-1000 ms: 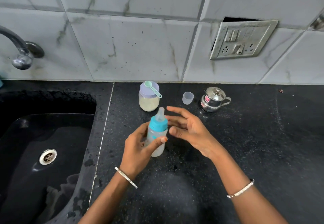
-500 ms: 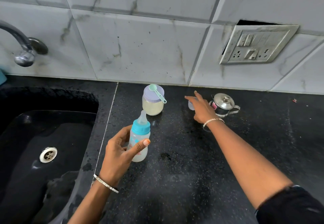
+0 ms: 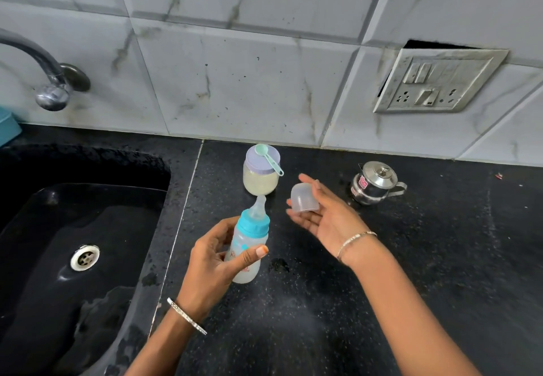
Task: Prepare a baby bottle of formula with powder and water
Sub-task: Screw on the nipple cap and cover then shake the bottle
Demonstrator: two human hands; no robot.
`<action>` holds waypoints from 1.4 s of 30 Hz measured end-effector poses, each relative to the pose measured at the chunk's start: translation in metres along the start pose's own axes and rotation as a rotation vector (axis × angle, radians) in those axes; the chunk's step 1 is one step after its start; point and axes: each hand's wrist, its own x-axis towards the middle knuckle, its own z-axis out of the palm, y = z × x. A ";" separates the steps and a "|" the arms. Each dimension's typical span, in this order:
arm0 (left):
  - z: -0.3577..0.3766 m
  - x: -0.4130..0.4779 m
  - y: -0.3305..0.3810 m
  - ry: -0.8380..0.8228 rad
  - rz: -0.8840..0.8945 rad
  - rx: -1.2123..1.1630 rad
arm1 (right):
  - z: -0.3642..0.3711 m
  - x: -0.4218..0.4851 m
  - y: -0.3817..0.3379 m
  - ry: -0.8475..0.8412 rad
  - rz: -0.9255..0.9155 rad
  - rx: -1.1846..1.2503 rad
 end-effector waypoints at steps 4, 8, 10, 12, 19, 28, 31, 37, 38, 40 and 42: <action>0.003 -0.005 0.004 -0.047 0.009 0.050 | 0.029 -0.043 -0.005 -0.170 -0.186 0.195; 0.006 -0.013 0.010 -0.069 0.028 0.025 | 0.049 -0.068 -0.001 -0.163 -0.432 -0.112; 0.008 -0.017 0.015 -0.077 0.038 0.001 | 0.054 -0.078 0.004 -0.169 -0.511 -0.250; 0.009 -0.021 0.021 -0.089 0.042 -0.025 | 0.055 -0.084 0.010 -0.174 -0.535 -0.353; 0.010 -0.035 0.030 -0.199 -0.007 -0.127 | 0.047 -0.100 0.018 -0.126 -0.553 -0.519; 0.016 -0.044 0.037 -0.228 -0.040 -0.254 | 0.045 -0.113 0.029 -0.062 -0.615 -0.449; 0.017 -0.045 0.038 -0.200 -0.043 -0.276 | 0.048 -0.117 0.033 -0.039 -0.665 -0.446; 0.023 -0.047 0.042 -0.208 -0.008 -0.310 | 0.053 -0.125 0.034 0.045 -0.744 -0.414; 0.023 -0.047 0.044 -0.210 -0.002 -0.315 | 0.054 -0.126 0.034 0.059 -0.756 -0.411; 0.021 -0.045 0.045 -0.216 0.016 -0.312 | 0.055 -0.129 0.034 0.076 -0.776 -0.400; 0.019 -0.042 0.047 -0.218 0.035 -0.297 | 0.057 -0.132 0.034 0.071 -0.780 -0.379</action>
